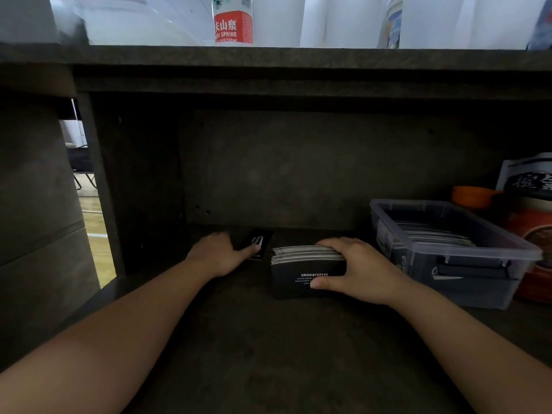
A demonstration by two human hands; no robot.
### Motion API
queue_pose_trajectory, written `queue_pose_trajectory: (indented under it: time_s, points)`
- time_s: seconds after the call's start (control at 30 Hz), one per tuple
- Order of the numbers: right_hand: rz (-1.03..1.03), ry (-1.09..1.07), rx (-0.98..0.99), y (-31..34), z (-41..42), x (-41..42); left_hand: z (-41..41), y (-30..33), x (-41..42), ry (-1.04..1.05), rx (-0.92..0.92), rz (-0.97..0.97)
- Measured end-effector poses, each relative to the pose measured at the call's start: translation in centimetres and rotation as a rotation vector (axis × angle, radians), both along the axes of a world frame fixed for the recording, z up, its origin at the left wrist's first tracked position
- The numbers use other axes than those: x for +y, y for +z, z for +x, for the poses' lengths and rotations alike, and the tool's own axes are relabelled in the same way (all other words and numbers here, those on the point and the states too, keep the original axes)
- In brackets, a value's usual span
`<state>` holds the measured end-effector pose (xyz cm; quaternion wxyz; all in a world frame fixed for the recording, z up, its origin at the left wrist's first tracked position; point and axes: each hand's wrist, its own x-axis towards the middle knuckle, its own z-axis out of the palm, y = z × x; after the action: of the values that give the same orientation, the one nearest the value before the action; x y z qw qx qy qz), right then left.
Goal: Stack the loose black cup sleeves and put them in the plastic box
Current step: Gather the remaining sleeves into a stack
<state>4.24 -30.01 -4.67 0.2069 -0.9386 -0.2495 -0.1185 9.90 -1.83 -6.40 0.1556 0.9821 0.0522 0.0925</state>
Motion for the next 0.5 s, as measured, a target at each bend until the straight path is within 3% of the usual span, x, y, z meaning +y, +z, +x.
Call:
queue_pose_trajectory:
  time_s: [0.07,0.23,0.5]
  points:
    - [0.0,-0.001,-0.004,-0.01,-0.02,0.0,0.04,0.02,-0.2,0.023,0.047,0.065]
    - [0.005,0.003,0.005,0.04,-0.1,0.0,0.28,0.19,0.13,-0.018,0.011,-0.009]
    - [0.002,-0.001,0.025,0.16,-0.22,-0.08,0.64,0.5,0.48,0.111,0.018,-0.026]
